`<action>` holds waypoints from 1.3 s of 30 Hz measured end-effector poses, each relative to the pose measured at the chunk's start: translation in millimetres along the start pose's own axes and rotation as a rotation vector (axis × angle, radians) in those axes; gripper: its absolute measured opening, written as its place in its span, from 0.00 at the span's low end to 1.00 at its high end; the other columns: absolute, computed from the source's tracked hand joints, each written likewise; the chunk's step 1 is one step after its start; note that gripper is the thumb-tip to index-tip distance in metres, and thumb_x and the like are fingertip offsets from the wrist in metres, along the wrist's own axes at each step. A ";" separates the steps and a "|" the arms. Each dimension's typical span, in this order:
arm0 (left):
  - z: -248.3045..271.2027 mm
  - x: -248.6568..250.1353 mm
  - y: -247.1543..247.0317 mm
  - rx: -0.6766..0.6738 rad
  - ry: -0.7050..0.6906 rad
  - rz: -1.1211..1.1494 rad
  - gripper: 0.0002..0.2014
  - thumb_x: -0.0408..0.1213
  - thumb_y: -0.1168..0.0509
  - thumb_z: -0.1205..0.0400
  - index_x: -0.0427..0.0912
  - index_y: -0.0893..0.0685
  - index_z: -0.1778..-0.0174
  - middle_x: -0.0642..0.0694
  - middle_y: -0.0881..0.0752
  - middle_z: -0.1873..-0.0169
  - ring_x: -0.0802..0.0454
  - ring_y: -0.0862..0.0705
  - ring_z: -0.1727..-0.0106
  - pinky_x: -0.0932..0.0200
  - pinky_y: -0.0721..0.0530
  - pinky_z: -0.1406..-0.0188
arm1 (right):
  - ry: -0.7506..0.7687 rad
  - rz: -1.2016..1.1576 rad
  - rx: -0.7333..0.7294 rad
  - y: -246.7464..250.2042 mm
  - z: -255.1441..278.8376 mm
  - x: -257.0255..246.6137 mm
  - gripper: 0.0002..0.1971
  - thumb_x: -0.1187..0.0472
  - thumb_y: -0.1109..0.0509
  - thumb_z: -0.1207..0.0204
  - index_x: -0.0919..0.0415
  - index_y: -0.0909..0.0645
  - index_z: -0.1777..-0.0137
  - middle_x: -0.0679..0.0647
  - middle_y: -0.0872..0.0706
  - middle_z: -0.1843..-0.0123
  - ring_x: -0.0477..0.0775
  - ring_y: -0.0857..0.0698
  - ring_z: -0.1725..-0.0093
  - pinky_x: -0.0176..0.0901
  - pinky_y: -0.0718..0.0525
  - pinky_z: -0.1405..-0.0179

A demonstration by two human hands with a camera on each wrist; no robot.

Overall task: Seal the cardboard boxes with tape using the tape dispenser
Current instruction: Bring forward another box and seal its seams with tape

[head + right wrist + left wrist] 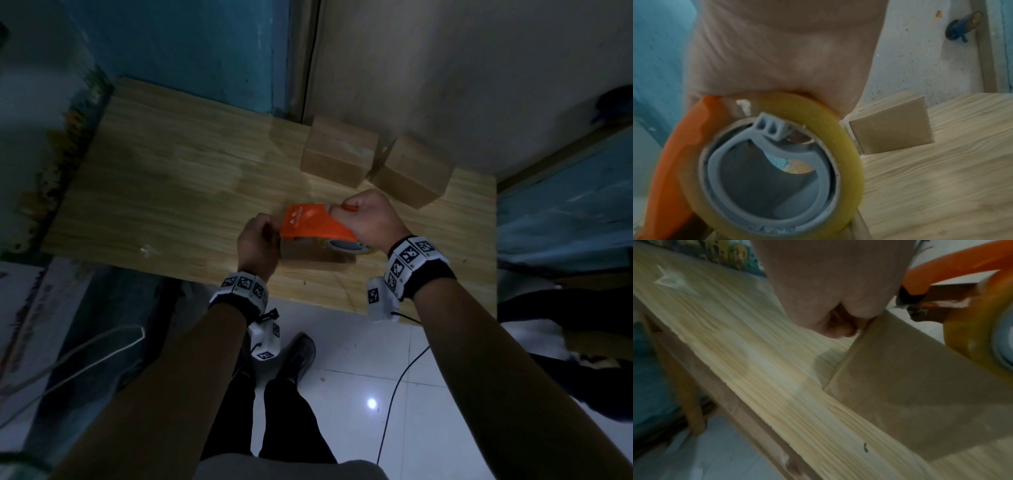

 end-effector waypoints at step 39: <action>25.6 -5.4 -26.5 -0.110 0.104 0.267 0.21 0.53 0.50 0.10 0.54 0.26 0.23 0.49 0.20 0.29 0.51 0.22 0.29 0.51 0.23 0.31 | -0.001 -0.057 0.008 0.0 1.2 4.3 0.26 0.42 0.30 0.22 0.59 0.27 0.76 0.57 0.29 0.77 0.52 0.27 0.77 0.42 0.33 0.74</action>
Point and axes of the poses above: each hand's wrist, its own z-axis away from the middle knuckle, its own y-axis out of the back of the hand, x = y × z, the point moved 6 cm from there along -z, towards the middle knuckle
